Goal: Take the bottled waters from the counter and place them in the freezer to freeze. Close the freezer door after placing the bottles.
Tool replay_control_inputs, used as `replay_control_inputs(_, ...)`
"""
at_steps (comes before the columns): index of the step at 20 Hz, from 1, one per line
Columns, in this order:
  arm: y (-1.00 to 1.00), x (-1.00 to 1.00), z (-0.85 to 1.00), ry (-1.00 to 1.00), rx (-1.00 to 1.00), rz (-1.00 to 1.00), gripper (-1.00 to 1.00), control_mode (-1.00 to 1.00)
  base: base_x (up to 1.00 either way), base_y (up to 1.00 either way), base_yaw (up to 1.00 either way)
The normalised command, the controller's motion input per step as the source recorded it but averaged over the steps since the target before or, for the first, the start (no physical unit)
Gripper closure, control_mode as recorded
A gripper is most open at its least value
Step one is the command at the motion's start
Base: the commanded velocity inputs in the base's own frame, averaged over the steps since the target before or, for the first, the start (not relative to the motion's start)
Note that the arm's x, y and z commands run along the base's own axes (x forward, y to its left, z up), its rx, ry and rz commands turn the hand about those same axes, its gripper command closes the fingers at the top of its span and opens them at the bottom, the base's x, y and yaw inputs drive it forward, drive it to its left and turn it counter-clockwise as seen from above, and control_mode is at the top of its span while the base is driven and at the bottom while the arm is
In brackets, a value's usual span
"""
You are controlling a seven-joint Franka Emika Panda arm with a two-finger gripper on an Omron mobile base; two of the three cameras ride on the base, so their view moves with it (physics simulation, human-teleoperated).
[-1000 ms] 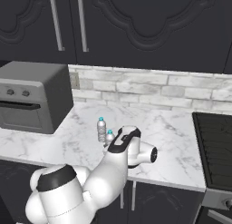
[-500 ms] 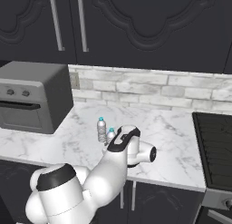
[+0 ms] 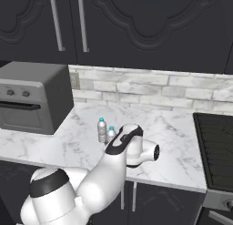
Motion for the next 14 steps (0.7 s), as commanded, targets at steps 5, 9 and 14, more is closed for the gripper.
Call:
replay_control_inputs(5,0.11,-0.63,0.99,0.00,0.00,0.02,1.00,-1.00,0.00,0.00,0.00)
replay_control_inputs(9,0.44,-0.71,1.00,0.00,-0.03,0.10,1.00,-1.00,0.00,0.00,0.00)
replay_control_inputs(14,0.85,-0.78,0.63,-0.09,-0.04,0.16,1.00,-1.00,0.00,0.00,0.00)
